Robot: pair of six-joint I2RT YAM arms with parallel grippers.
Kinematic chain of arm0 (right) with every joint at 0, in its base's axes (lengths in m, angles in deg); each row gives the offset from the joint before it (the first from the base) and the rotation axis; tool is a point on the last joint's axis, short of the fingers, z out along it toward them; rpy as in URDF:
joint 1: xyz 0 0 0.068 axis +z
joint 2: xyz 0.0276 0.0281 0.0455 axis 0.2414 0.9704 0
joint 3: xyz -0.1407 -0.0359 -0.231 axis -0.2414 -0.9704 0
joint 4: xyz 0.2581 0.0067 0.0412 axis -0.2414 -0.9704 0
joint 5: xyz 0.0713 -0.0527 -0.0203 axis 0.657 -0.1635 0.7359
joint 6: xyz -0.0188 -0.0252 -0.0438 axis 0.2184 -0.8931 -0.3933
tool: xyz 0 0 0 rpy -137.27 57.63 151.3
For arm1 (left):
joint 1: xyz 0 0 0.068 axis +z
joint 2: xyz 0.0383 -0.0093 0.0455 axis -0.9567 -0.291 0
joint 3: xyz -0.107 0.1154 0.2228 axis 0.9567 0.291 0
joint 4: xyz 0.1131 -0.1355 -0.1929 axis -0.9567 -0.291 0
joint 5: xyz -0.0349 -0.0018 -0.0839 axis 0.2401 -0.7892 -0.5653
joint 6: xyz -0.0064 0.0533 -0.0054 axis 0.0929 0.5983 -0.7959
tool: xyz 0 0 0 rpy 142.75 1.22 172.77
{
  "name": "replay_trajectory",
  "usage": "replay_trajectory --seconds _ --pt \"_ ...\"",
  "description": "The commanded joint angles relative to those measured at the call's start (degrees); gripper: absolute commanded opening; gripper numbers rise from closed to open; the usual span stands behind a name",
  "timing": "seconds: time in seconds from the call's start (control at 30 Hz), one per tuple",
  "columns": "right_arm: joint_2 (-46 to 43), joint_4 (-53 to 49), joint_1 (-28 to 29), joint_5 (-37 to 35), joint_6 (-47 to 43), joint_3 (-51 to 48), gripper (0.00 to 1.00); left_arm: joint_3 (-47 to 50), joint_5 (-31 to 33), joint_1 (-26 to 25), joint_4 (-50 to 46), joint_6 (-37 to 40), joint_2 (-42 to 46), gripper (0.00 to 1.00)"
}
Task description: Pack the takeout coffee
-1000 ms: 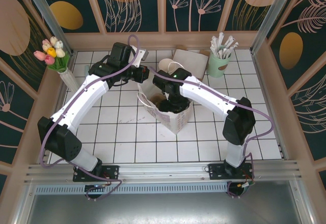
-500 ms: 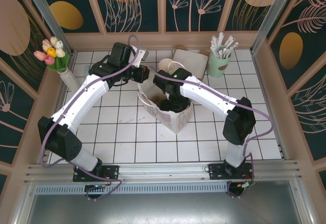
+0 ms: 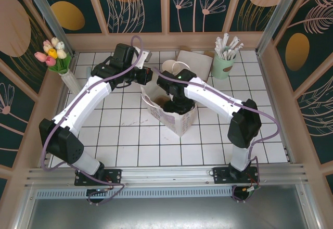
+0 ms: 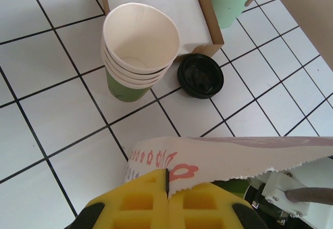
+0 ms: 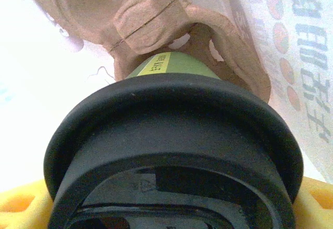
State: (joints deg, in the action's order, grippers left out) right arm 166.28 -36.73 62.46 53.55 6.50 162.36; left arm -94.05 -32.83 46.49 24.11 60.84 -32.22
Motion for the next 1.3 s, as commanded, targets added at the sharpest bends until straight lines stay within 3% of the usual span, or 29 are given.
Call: replay_trajectory --seconds 0.0,1.27 --pt "-2.07 -1.03 -0.94 -2.84 0.69 0.84 0.55 -1.74 0.71 0.39 0.10 0.53 -0.47 0.00" --pt "-1.67 -2.53 -1.26 -6.45 0.51 1.10 0.55 -1.87 0.29 0.40 -0.03 0.42 -0.64 0.00"
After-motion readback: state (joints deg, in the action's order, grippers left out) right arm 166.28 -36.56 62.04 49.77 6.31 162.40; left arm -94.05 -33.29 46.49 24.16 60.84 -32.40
